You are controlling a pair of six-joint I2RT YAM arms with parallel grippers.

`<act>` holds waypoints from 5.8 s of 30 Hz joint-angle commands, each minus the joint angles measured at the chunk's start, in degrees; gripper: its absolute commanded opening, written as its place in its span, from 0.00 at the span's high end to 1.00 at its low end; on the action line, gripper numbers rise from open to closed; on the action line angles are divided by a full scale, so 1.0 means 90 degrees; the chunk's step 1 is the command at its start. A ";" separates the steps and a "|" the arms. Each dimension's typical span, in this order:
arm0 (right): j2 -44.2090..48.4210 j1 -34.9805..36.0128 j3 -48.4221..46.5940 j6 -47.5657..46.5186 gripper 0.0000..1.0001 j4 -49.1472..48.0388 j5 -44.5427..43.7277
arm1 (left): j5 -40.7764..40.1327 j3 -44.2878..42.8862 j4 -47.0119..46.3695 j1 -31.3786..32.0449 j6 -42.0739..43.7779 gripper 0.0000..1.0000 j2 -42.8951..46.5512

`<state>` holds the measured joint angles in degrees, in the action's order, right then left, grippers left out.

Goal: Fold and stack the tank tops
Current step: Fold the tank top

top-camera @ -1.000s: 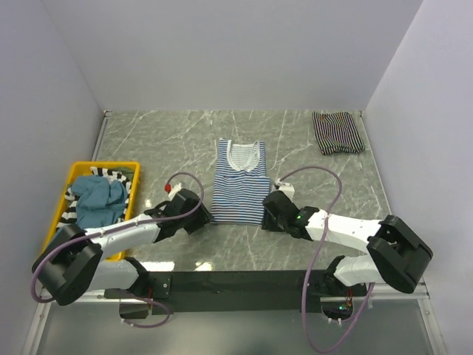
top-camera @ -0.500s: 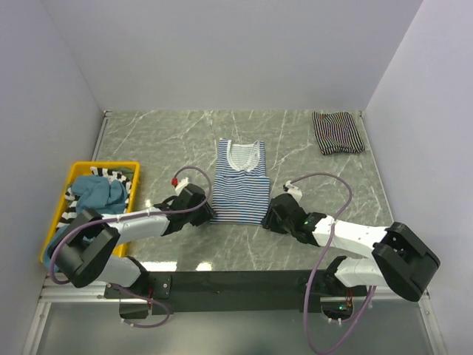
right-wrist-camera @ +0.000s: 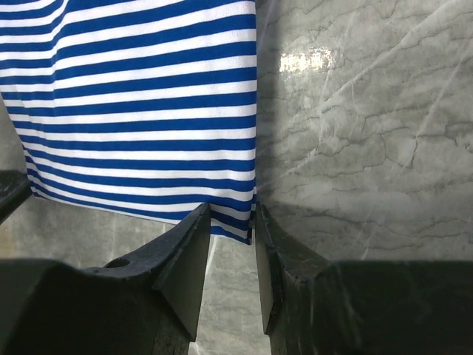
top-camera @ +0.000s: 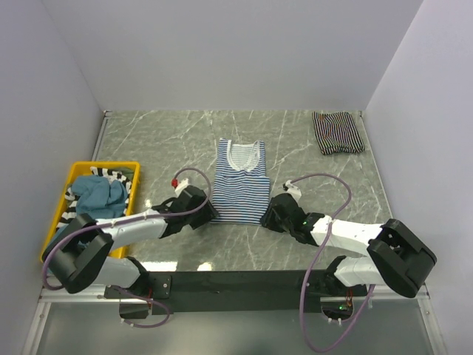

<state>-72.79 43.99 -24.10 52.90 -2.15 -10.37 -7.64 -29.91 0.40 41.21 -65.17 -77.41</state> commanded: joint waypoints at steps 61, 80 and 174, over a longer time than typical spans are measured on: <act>-0.4949 -0.3920 -0.2861 0.0430 0.83 -0.3090 0.5566 | 0.2636 -0.2770 -0.1119 -0.2059 0.1293 0.93 -0.3782; -0.1330 -0.3385 -0.1250 -0.0819 0.63 -0.1031 0.3167 | 0.1885 -0.1894 0.0099 -0.1836 0.1704 0.53 -0.0925; 0.0054 -0.1135 -0.2916 -0.1591 1.00 0.1646 0.1142 | 0.0769 -0.1666 0.0757 -0.1346 0.0561 0.99 0.1171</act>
<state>-68.40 38.26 -44.95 44.45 17.32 -4.86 -5.15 -41.74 16.29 32.47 -63.57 -62.96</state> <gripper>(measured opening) 0.008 0.013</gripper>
